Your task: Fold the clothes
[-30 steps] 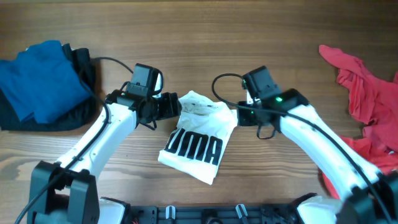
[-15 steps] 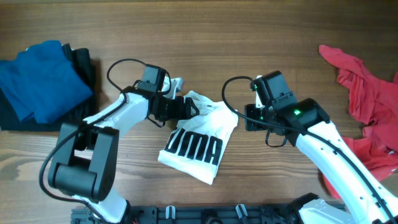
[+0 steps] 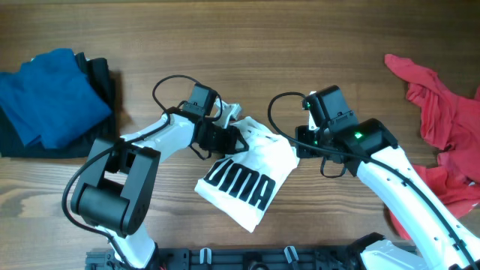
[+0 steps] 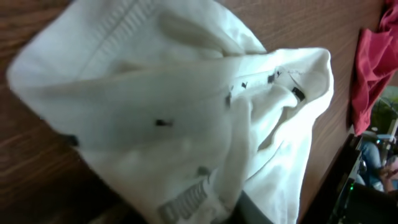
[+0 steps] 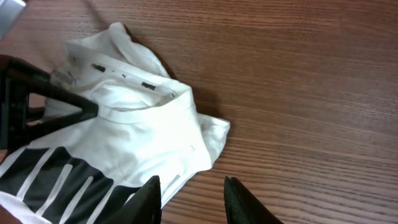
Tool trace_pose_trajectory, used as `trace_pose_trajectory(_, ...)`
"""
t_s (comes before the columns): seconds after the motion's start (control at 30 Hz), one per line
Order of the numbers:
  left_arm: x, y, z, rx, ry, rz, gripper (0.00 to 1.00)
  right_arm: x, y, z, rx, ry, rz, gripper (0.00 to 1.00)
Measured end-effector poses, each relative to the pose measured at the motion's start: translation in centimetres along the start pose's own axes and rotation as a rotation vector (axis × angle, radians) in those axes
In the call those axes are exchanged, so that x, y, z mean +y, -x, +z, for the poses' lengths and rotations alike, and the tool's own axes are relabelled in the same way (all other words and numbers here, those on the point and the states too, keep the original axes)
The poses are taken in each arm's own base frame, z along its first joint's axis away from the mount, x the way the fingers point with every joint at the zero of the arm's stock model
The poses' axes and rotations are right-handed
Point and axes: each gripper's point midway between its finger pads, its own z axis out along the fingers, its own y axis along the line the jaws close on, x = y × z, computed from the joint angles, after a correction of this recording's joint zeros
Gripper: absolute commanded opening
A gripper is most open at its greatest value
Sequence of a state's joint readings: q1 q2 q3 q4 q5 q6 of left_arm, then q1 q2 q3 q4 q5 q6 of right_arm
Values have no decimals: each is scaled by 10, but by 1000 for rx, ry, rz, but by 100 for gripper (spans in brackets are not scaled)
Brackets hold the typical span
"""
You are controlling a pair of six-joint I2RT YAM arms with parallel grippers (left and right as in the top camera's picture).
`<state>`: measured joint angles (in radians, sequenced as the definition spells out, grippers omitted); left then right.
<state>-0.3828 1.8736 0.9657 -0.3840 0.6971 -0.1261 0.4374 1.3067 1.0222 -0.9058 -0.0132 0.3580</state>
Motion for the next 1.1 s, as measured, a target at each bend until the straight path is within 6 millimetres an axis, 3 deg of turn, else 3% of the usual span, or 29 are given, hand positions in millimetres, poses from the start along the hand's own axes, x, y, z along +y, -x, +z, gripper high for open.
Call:
trace_pose_trajectory(0.17, 5, 4, -5, -16, 3, -14, 12, 0, 0, 0, 1, -1, 0, 34)
trace_pose_trajectory(0.23, 7, 8, -12, -30, 5, -22, 4, 0, -1, 0, 2, -1, 0, 34)
trace_pose_trajectory(0.4, -6, 33, -48, -123, 7, 3, 4, -2, -2, 0, 8, -11, 0, 34)
trace_pose_trajectory(0.57, -28, 60, -101, -272, 6, 65, 4, -4, -3, 0, 10, -23, 0, 34)
trace_pose_trajectory(0.7, -33, 67, -130, -354, 49, 88, 4, -5, -3, 0, 11, -24, 0, 34)
trace_pose_trajectory(0.9, -16, 75, -179, -506, 270, 84, 5, -5, -4, 0, 16, -27, 0, 34)
trace_pose_trajectory(1.1, 21, 85, -269, -748, 554, 4, 4, -6, -5, 0, 16, -29, 0, 34)
